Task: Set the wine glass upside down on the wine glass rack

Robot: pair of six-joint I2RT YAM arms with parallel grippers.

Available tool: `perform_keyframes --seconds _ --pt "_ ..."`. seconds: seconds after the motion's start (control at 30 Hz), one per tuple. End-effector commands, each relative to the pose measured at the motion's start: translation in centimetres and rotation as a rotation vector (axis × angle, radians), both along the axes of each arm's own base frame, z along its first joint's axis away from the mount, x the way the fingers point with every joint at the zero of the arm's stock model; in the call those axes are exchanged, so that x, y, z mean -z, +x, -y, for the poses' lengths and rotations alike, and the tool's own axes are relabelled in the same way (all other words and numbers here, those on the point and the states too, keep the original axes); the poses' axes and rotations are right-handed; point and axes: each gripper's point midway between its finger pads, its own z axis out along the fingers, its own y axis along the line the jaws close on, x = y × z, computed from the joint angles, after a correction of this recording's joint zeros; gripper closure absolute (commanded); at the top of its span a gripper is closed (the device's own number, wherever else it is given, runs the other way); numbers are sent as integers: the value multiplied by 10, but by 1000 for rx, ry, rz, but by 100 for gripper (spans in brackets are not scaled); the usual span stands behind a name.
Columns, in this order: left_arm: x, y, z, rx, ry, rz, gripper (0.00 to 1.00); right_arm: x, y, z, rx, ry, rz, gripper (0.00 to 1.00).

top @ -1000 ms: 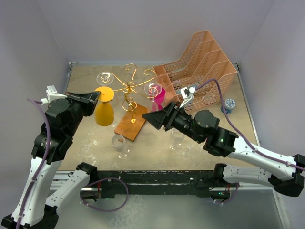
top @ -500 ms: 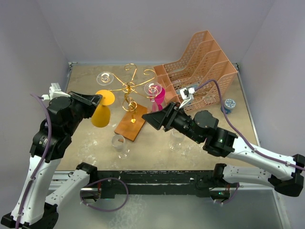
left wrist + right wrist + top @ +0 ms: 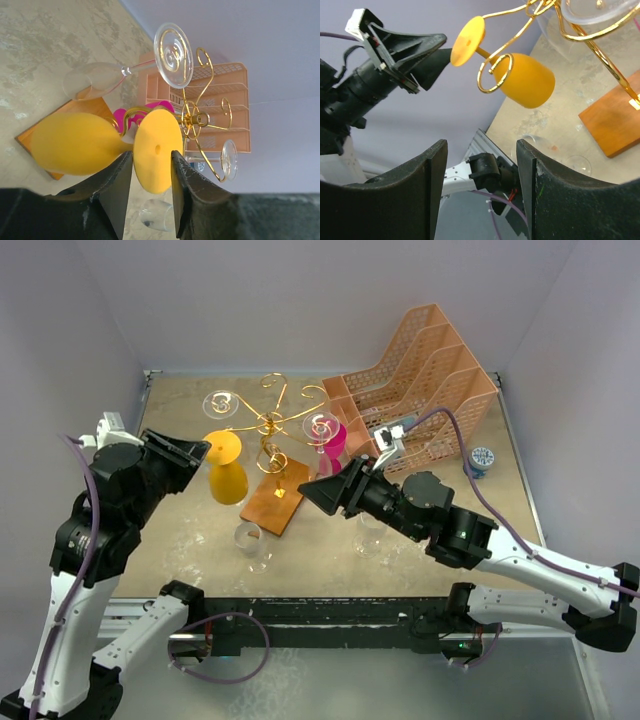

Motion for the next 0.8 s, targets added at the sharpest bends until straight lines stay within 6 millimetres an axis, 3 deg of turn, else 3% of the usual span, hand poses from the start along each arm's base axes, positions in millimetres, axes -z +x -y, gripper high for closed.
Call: perform_keyframes --seconds 0.0,0.13,0.33,0.57,0.77 --pt "-11 -10 -5 17 57 28 65 -7 -4 4 -18 -24 29 40" --pt "-14 -17 -14 -1 94 39 64 -3 -9 3 -64 -113 107 39" --pt "-37 -36 -45 -87 201 95 63 8 -13 -9 -166 -269 249 38" --pt "-58 -64 -75 -157 312 157 60 17 -30 -51 -272 -386 347 38" --pt "-74 -79 -92 -215 346 192 59 41 -46 -92 -283 -545 390 38"
